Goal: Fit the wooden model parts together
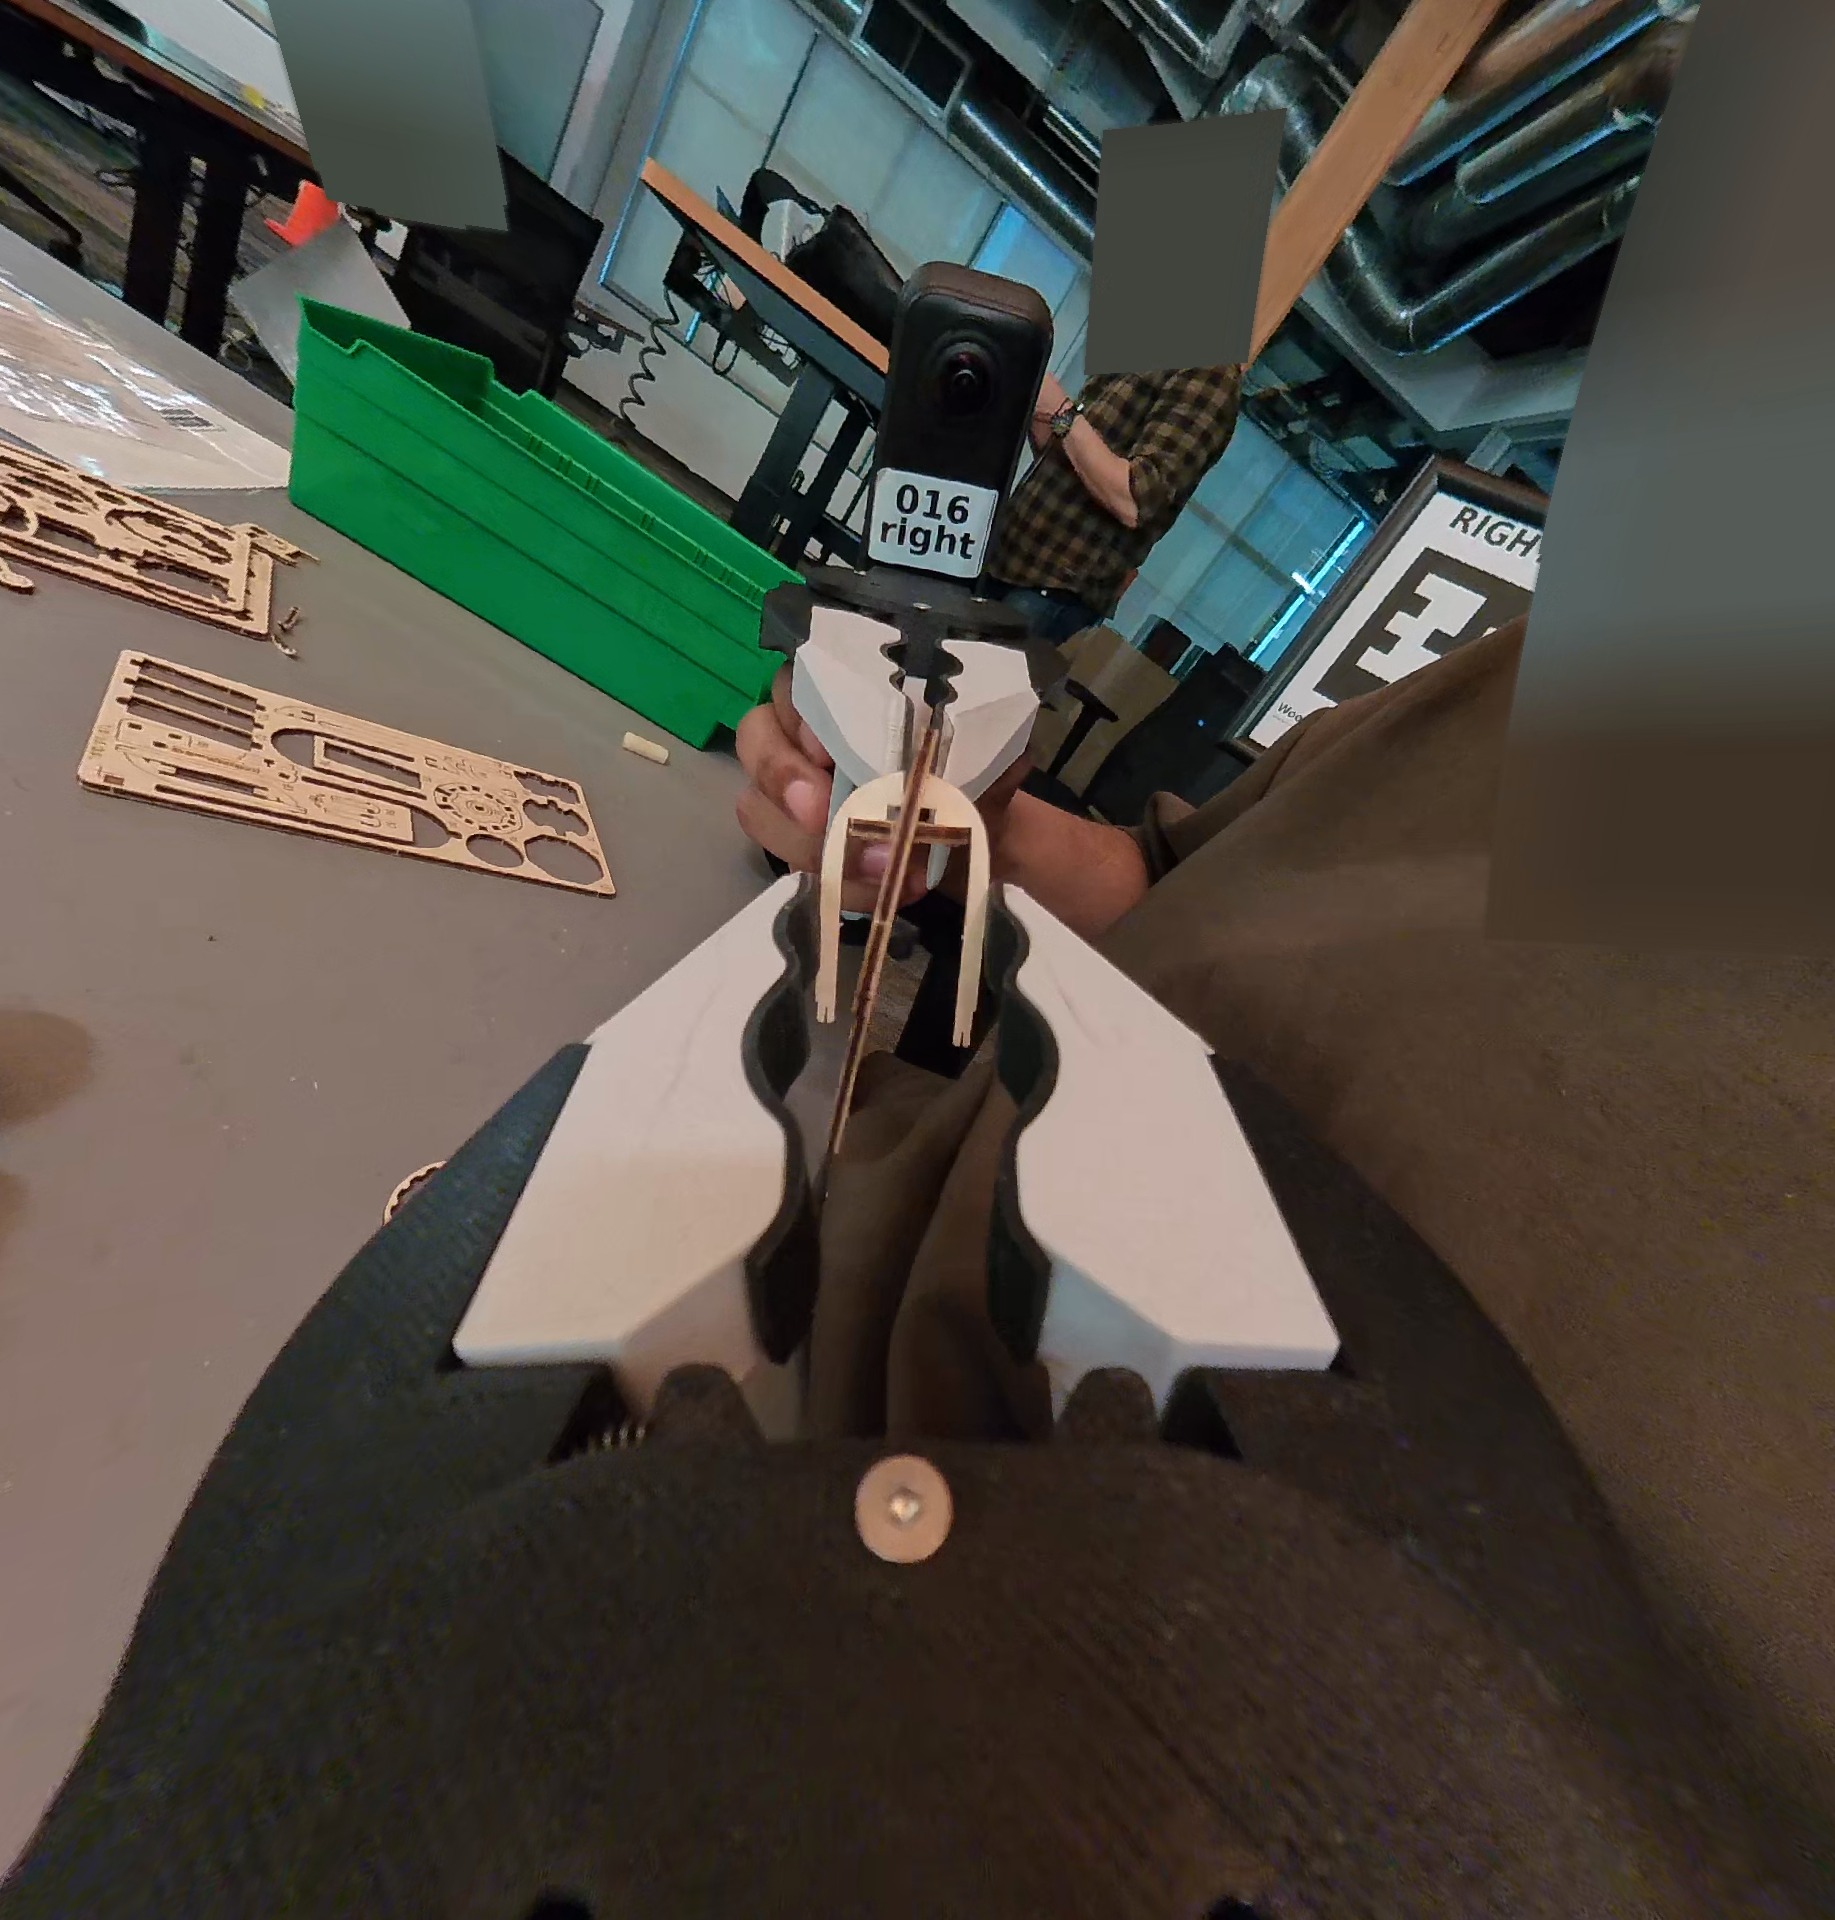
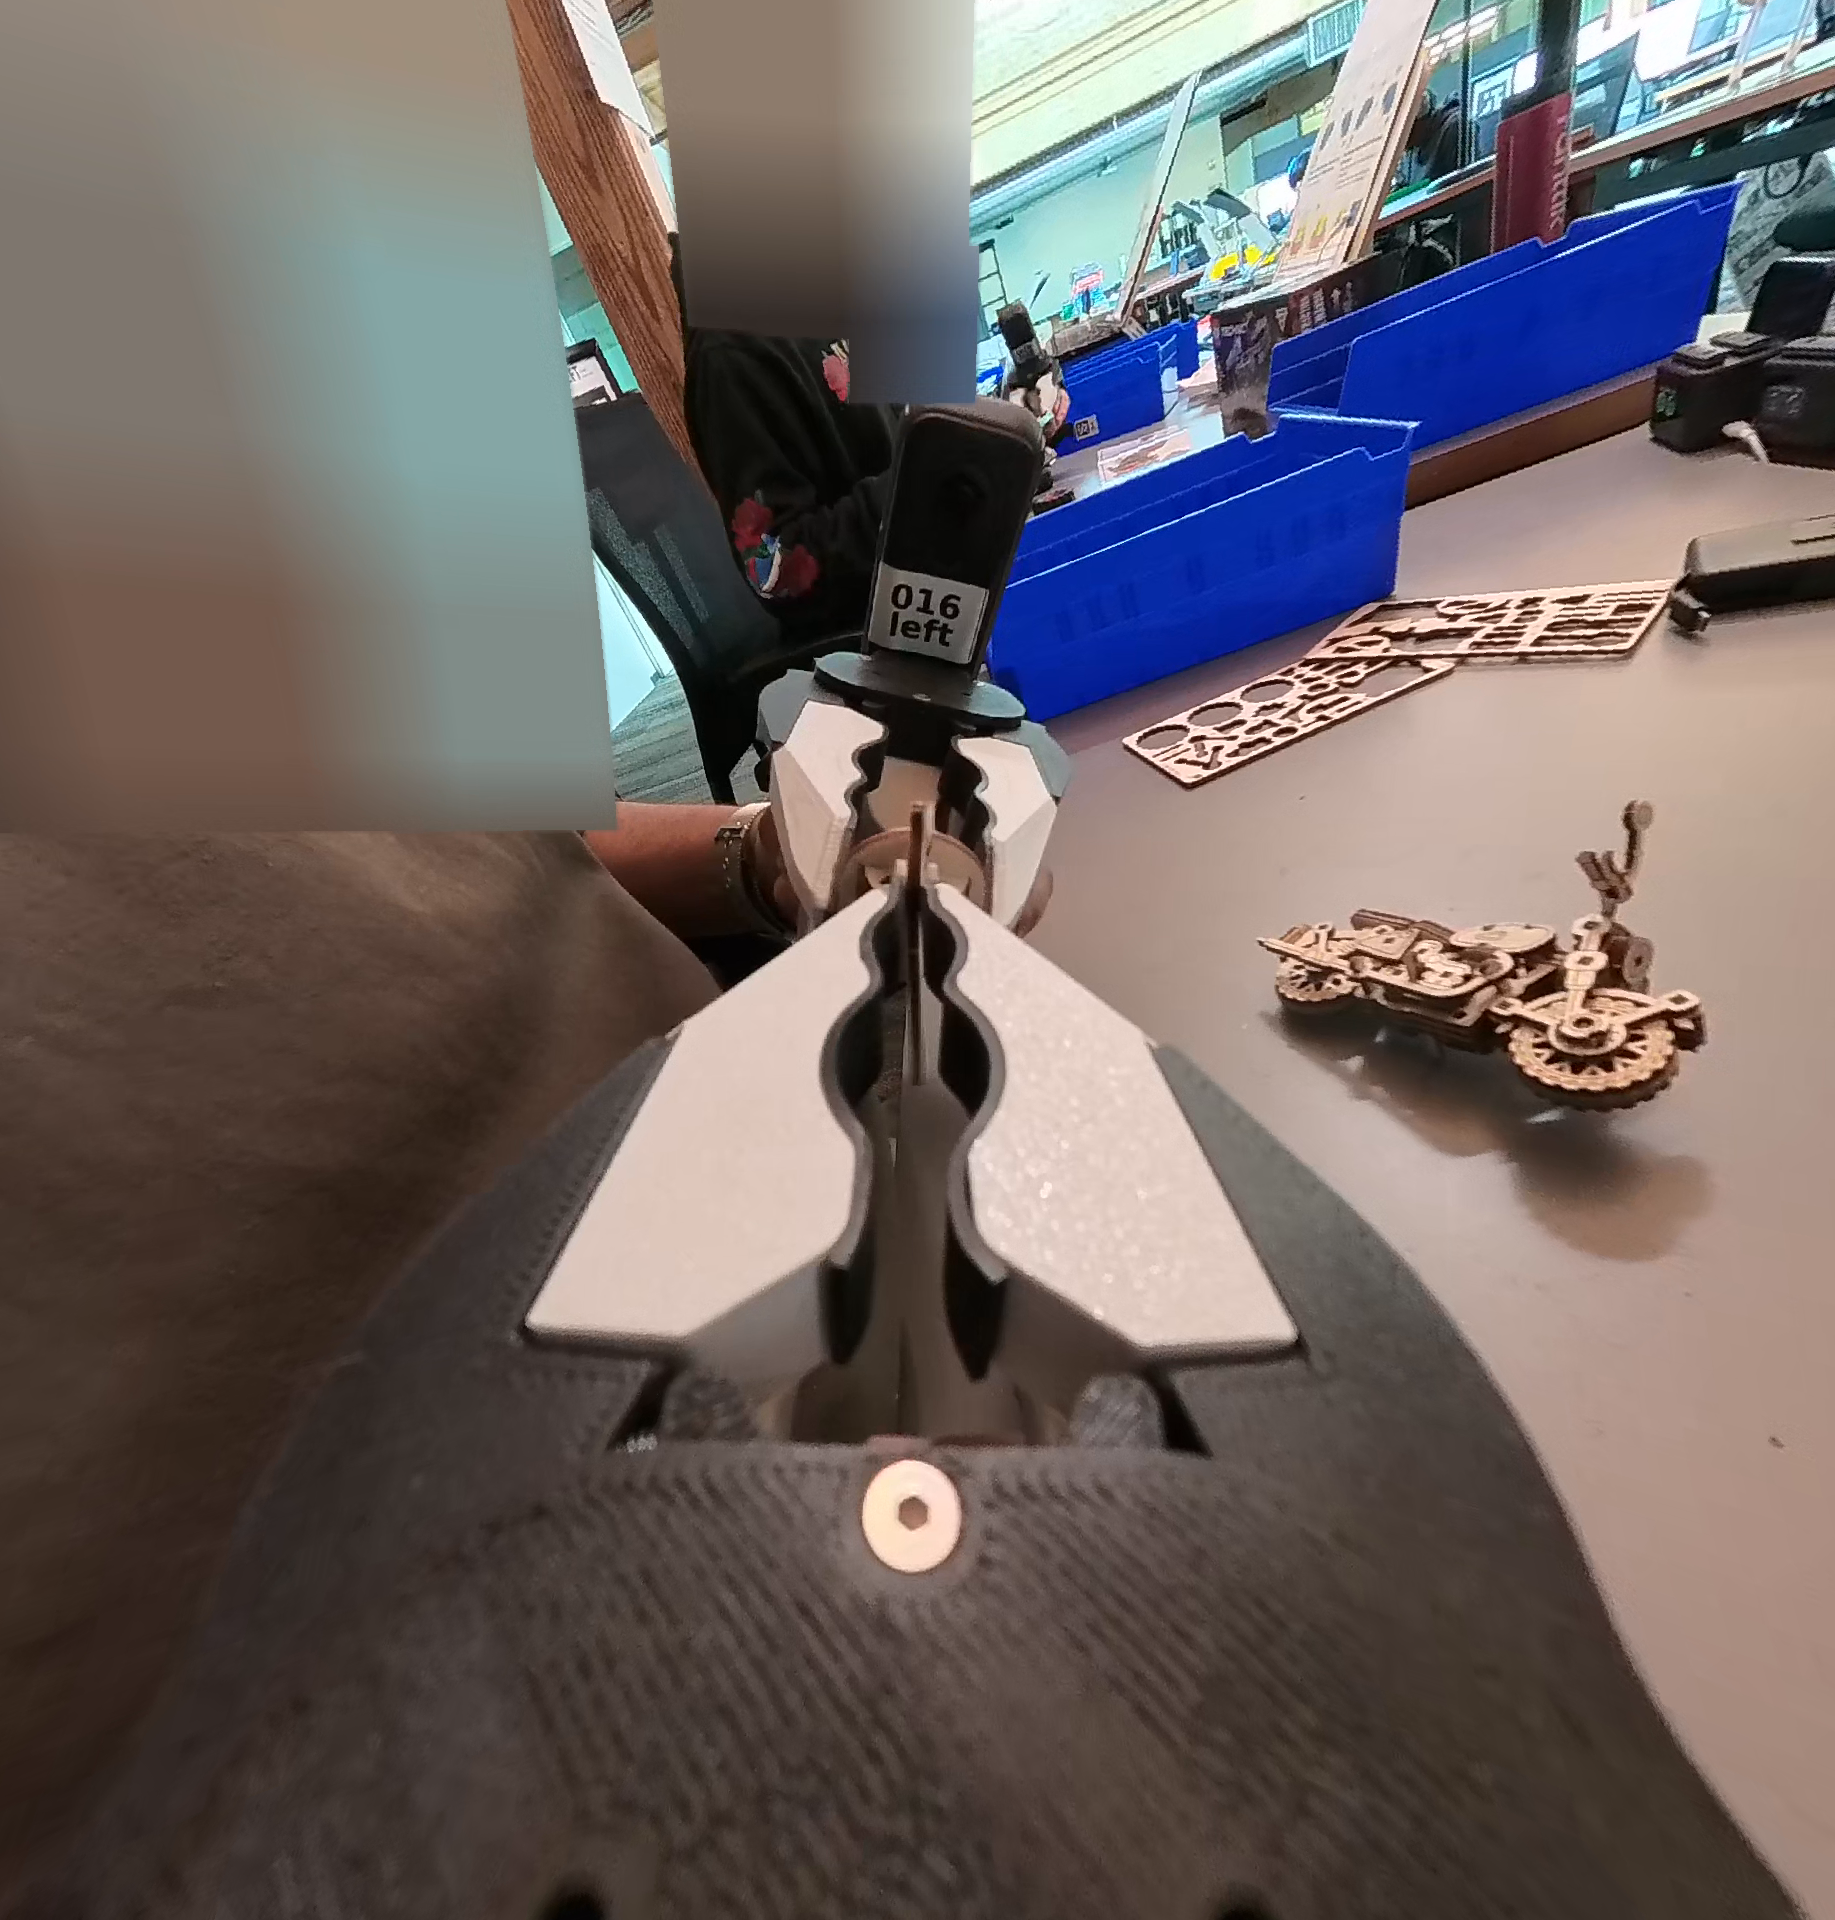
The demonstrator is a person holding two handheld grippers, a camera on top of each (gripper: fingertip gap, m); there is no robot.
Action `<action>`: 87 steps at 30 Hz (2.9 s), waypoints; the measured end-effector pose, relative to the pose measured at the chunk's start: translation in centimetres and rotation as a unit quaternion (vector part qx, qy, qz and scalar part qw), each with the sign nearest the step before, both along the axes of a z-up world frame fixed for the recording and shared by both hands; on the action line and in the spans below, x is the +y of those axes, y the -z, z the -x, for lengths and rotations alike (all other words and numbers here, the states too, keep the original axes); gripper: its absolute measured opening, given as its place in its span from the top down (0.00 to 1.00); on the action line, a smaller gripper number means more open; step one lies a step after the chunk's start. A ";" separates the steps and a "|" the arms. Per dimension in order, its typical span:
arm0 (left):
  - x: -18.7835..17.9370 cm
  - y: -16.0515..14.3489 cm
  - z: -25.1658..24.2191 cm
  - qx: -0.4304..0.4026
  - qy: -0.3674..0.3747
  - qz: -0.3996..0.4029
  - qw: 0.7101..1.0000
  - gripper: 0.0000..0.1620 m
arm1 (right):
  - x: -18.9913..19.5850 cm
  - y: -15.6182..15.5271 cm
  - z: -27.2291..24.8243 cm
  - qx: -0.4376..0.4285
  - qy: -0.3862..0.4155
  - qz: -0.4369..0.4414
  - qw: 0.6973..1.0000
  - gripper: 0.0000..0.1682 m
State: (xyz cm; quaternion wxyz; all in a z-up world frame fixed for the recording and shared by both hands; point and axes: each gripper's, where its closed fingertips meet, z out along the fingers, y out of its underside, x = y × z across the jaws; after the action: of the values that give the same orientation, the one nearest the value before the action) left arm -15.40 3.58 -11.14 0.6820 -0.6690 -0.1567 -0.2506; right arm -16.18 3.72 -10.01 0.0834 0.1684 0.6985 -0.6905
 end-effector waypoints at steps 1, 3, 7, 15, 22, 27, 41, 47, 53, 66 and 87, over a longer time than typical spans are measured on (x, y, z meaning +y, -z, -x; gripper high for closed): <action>0.0 0.0 0.0 0.001 -0.001 -0.001 1.000 0.82 | 0.0 0.0 0.0 0.000 0.001 0.001 1.000 1.00; 0.0 -0.1 0.0 0.001 -0.001 -0.002 1.000 0.82 | 0.0 -0.1 0.0 0.001 0.001 0.001 1.000 1.00; 0.0 -0.1 0.0 0.003 -0.001 -0.003 1.000 0.82 | 0.0 -0.1 -0.1 0.001 -0.001 0.001 1.000 1.00; 0.0 -0.2 0.0 0.004 0.000 -0.005 1.000 0.82 | 0.0 -0.3 -0.3 0.020 -0.004 -0.001 1.000 0.90; 0.2 -0.1 0.0 -0.026 0.007 -0.007 1.000 0.82 | 0.8 -0.8 0.6 0.256 0.098 -0.086 0.958 0.72; 0.6 0.5 -0.1 -0.048 0.013 0.003 0.999 0.82 | 0.0 0.6 0.3 0.405 0.137 -0.177 0.887 0.72; 0.2 1.6 0.1 -0.011 0.010 0.036 0.999 0.81 | 1.0 -1.4 0.6 0.114 0.083 -0.033 0.989 0.77; 0.2 2.3 -0.3 0.048 0.011 0.065 0.997 0.81 | 0.9 0.0 1.0 0.079 0.083 -0.070 0.991 0.90; 0.3 2.5 -0.8 0.051 0.022 0.068 0.996 0.81 | -0.2 1.0 0.1 0.072 0.056 -0.089 0.992 0.92; 0.4 2.4 -1.3 0.048 0.035 0.065 0.996 0.81 | -0.5 1.2 -0.4 0.033 0.024 -0.068 0.997 0.99; 0.4 2.5 -1.2 0.055 0.029 0.068 0.996 0.81 | -0.7 1.1 -0.6 0.015 0.017 -0.059 0.998 0.99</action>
State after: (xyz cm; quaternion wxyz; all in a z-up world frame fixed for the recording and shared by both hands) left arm -14.24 3.96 -13.63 0.6351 -0.7305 -0.1168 -0.2219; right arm -15.63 3.04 -11.08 0.0511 0.1743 0.7366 -0.6515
